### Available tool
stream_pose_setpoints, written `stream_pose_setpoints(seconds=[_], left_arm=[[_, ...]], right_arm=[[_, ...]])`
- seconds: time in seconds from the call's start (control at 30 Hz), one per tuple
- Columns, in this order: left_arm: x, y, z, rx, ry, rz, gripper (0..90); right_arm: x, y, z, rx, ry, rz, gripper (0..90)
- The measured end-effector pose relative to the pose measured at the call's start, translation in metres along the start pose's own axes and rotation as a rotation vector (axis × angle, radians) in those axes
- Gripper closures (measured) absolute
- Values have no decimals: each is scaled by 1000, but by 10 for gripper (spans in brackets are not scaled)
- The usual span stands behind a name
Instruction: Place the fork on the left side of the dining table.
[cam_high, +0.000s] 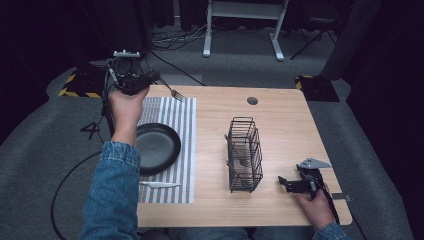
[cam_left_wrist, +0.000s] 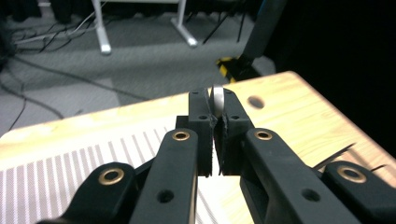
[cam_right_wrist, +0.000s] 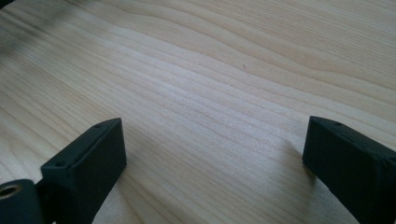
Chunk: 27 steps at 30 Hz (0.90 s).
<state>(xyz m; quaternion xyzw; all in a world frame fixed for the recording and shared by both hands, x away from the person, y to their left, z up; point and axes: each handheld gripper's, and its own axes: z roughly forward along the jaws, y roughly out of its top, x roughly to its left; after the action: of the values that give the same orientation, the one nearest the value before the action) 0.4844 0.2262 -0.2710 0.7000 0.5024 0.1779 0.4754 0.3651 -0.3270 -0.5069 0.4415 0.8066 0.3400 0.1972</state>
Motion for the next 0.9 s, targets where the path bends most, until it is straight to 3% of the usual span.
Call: stream_pose_setpoints(seconds=[0.2,0.4,0.9], left_arm=[[20,-10,16,35,12,-44,862],[33,-23,29,71,25,-59,862],[64,-48,47,112,66,-161,862]], right_arm=[[0,0,0,0,0,1,60],[0,1,0,2,-4,6,60],[0,0,0,0,-4,5,60]])
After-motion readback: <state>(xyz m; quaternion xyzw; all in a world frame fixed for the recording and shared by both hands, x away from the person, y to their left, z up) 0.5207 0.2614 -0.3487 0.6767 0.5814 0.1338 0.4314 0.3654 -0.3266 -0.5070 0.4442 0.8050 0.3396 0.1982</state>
